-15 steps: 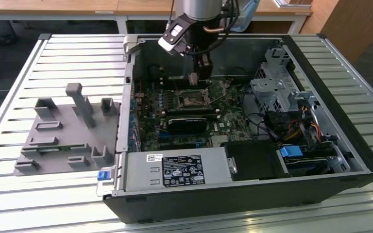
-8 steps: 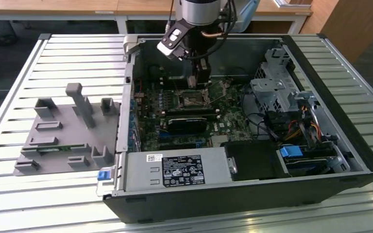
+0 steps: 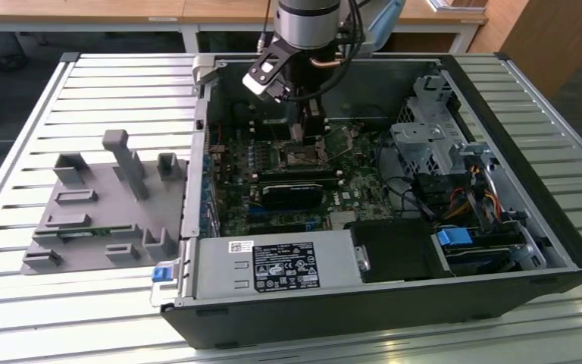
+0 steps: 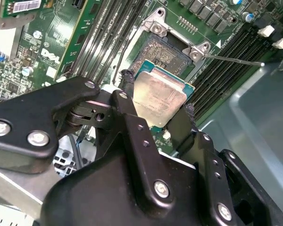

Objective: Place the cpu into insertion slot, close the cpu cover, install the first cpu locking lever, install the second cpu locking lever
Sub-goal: 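Place the cpu into insertion slot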

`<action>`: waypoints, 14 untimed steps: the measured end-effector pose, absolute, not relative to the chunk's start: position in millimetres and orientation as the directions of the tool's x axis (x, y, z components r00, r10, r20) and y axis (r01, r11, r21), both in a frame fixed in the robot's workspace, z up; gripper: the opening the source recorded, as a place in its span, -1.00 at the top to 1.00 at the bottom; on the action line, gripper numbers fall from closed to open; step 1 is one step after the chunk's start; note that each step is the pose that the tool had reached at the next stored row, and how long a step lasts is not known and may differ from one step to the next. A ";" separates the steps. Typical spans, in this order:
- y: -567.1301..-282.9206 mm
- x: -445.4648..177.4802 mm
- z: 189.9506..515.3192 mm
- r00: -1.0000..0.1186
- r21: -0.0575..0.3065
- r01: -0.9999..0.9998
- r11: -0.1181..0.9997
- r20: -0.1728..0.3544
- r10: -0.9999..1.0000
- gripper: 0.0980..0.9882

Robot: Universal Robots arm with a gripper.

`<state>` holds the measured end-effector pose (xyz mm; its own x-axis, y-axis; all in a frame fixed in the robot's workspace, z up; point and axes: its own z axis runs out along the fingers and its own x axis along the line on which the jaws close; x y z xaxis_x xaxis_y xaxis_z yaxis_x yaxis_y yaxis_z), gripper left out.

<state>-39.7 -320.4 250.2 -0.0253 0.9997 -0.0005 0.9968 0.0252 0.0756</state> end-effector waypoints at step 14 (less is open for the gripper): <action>-319.6 -41.6 228.8 -0.022 0.075 0.997 0.022 0.000 1.000 0.01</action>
